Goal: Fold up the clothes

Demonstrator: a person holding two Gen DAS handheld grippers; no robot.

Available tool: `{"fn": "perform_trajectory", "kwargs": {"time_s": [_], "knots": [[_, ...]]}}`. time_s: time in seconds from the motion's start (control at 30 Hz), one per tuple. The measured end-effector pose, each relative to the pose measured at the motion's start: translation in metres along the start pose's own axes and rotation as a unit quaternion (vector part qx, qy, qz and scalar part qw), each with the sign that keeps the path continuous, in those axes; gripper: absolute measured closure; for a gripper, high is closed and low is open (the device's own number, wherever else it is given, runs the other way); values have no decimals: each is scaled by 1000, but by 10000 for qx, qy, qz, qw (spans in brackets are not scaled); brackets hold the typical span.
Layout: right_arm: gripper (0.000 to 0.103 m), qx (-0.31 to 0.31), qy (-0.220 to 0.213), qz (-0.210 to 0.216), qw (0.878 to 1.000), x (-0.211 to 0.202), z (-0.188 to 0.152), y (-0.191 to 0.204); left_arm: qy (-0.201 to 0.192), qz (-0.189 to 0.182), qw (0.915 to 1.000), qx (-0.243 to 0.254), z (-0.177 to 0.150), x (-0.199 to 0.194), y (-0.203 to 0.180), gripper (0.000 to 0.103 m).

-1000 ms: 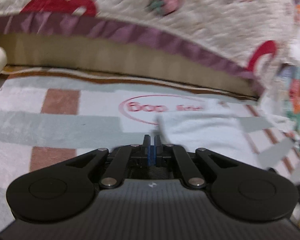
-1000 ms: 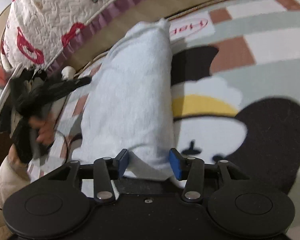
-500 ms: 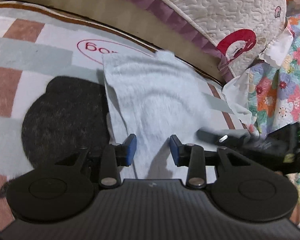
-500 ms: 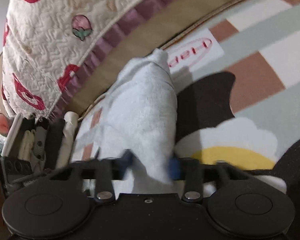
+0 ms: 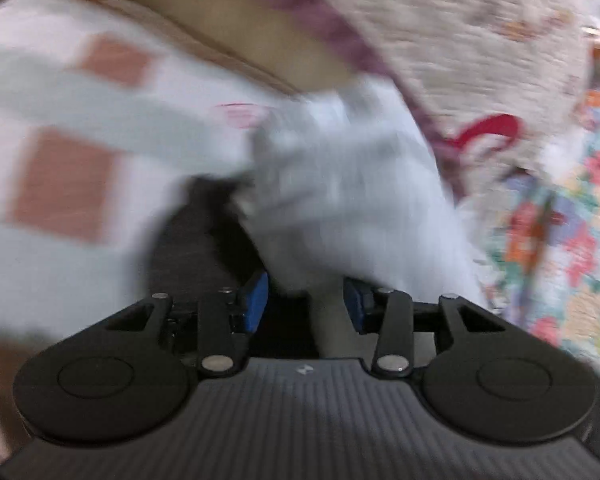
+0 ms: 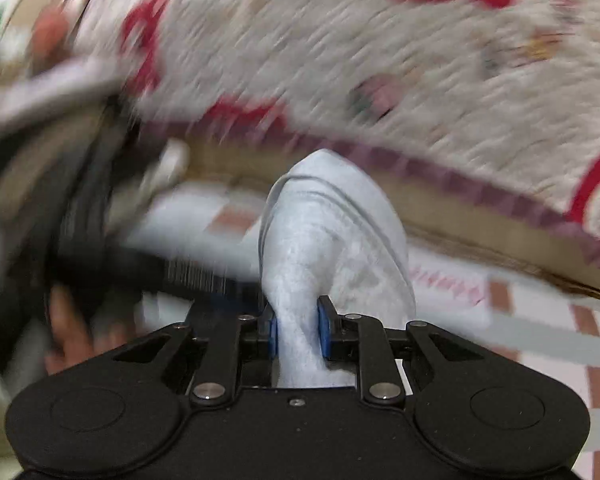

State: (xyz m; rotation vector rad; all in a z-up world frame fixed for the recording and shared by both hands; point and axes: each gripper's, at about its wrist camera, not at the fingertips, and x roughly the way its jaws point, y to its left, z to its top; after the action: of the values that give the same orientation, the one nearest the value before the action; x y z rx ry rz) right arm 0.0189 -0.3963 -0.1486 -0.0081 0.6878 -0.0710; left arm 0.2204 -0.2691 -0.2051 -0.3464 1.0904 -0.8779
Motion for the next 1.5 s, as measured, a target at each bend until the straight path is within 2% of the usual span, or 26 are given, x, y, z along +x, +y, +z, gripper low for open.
{"fn": "perform_trajectory", "kwargs": {"time_s": [0.07, 0.1, 0.2, 0.23, 0.33, 0.37, 0.4, 0.53, 0.6, 0.7, 0.8, 0.87, 0.9, 0.93, 0.97, 1.0, 1.07, 1.1, 1.2, 1.3, 1.33, 1.37, 1.4, 1.43, 1.47, 1.5], "knots": [[79, 318, 444, 677, 9962, 21, -21, 18, 98, 460, 9989, -58, -2, -12, 26, 64], [78, 293, 575, 819, 9945, 27, -30, 28, 53, 500, 9987, -129, -4, -19, 35, 64], [71, -391, 794, 963, 9914, 33, -40, 53, -407, 527, 9967, -454, -9, -47, 47, 63], [70, -332, 844, 1194, 9887, 32, -40, 52, -565, 546, 9959, -448, -10, -56, 47, 63], [68, -15, 911, 1840, 9787, 24, -36, 41, -1007, 649, 9926, 196, -16, -76, 28, 60], [68, 148, 826, 1902, 9781, 18, -36, 32, -1122, 706, 9900, 485, -16, -81, 23, 60], [66, 317, 735, 1917, 9782, 13, -36, 23, -1259, 783, 9857, 795, -17, -83, 13, 60], [65, 789, 582, 1232, 9875, 13, -36, -12, -1497, 744, 9689, 1824, -13, -91, -13, 62], [65, 696, 666, 966, 9906, 18, -35, -17, -1323, 768, 9616, 2279, -12, -84, -23, 64], [61, 581, 702, 904, 9917, 22, -40, -14, -1076, 738, 9504, 2823, -8, -68, -37, 65], [58, 509, 751, 903, 9918, 27, -48, -4, -727, 600, 9469, 3075, 2, -44, -47, 65], [57, 450, 744, 966, 9915, 29, -56, 3, -429, 770, 9397, 3305, 6, -28, -51, 65], [55, 399, 722, 1027, 9913, 28, -59, 6, -354, 818, 9388, 3328, 5, -23, -50, 65], [54, 354, 703, 1034, 9915, 28, -61, 9, -280, 866, 9378, 3350, 4, -19, -49, 69], [54, 320, 685, 1036, 9917, 28, -62, 11, -205, 914, 9368, 3372, 3, -15, -48, 90], [54, 329, 672, 1030, 9919, 28, -64, 10, -166, 950, 9365, 3371, 2, -12, -47, 97], [53, 399, 654, 1075, 9912, 28, -66, 8, -331, 959, 9412, 3222, 1, -15, -42, 99], [53, 425, 646, 1107, 9908, 28, -67, 6, -439, 1012, 9408, 3205, 1, -18, -43, 99], [53, 400, 622, 1174, 9903, 30, -71, 3, -653, 1351, 9282, 3405, 3, -16, -53, 100], [53, 356, 652, 1194, 9901, 30, -74, 4, -1059, 2187, 9021, 3565, 14, -3, -55, 103], [53, 352, 683, 1208, 9897, 30, -75, 4, -1104, 2236, 9087, 3348, 24, -2, -49, 103], [53, 339, 702, 1218, 9895, 30, -76, 5, -1131, 2163, 9204, 3053, 35, -4, -43, 103], [53, 303, 683, 1214, 9898, 29, -78, 5, -1109, 1673, 9458, 2553, 46, -15, -37, 103], [53, 299, 668, 1208, 9900, 28, -79, 5, -1117, 1197, 9593, 2303, 51, -27, -35, 103], [53, 306, 658, 1207, 9900, 28, -79, 5, -1115, 925, 9614, 2338, 49, -35, -40, 103], [53, 352, 667, 1221, 9896, 28, -79, 4, -1019, 782, 9576, 2581, 45, -38, -48, 100]]}}
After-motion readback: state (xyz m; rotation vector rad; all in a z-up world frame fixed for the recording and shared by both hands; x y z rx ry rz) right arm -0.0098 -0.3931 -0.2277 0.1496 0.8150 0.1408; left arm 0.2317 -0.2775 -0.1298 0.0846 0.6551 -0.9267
